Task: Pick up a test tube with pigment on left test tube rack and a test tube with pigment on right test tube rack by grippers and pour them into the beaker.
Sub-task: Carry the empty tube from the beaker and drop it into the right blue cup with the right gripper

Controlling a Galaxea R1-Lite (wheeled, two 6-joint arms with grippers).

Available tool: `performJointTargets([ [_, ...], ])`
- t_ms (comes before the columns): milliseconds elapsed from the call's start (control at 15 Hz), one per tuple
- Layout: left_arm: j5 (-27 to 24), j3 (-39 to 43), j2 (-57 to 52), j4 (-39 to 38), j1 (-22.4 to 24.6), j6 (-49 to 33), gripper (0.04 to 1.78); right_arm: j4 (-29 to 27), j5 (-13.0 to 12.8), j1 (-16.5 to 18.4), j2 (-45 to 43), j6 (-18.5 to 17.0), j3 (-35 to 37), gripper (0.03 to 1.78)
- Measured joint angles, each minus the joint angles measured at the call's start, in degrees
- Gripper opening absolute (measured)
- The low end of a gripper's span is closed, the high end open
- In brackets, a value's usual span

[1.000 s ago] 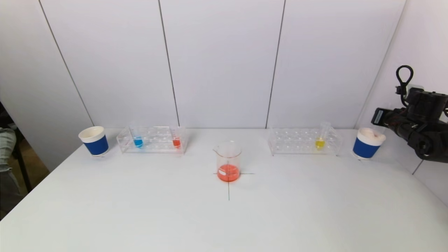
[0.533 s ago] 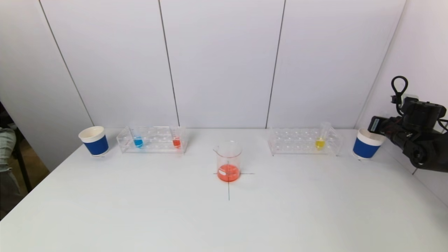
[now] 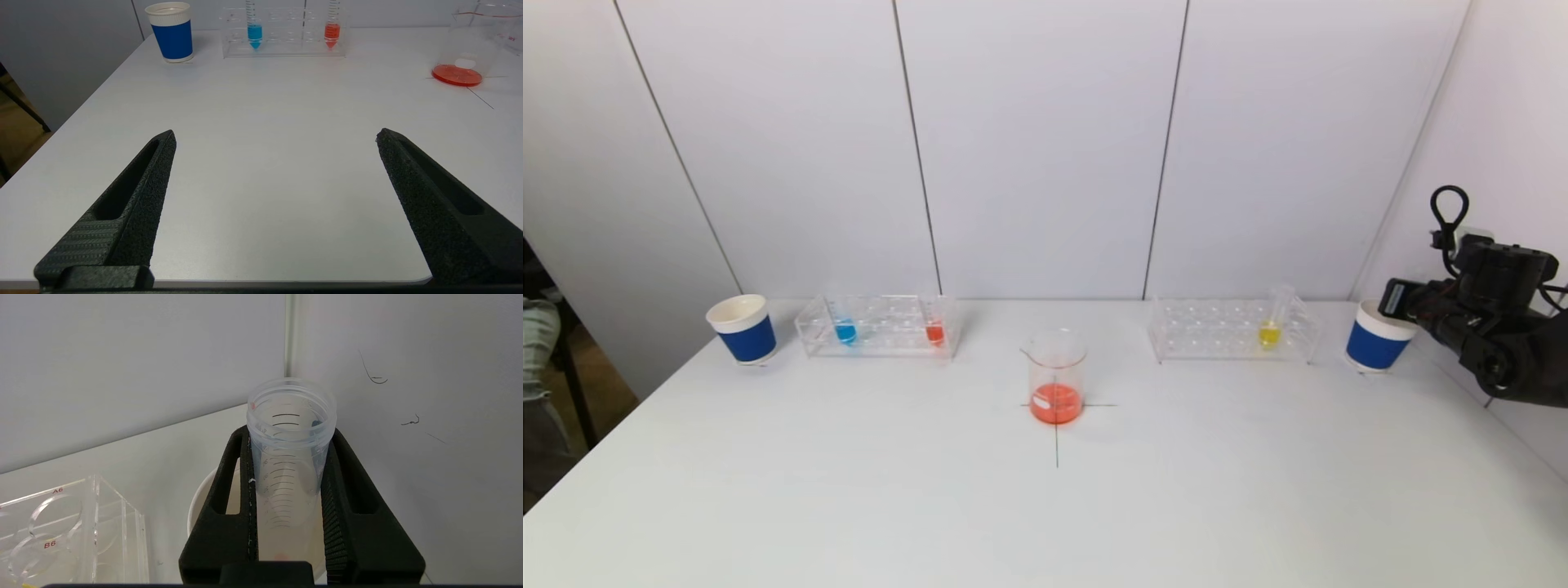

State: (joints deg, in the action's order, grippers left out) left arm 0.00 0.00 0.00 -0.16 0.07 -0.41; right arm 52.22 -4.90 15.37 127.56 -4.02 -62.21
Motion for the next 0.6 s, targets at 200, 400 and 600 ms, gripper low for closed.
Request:
performJointTargets([
  [200, 0.00, 0.00, 0.00, 0.00, 0.00, 0.00, 1.72, 0.02, 0.00, 0.00, 0.02, 0.00, 0.04, 0.50],
  [400, 0.00, 0.00, 0.00, 0.00, 0.00, 0.00, 1.72, 0.02, -0.13, 0.00, 0.02, -0.05, 0.06, 0.50],
  [600, 0.00, 0.00, 0.00, 0.00, 0.00, 0.00, 1.72, 0.02, -0.13, 0.00, 0.00, -0.02, -0.02, 0.52],
])
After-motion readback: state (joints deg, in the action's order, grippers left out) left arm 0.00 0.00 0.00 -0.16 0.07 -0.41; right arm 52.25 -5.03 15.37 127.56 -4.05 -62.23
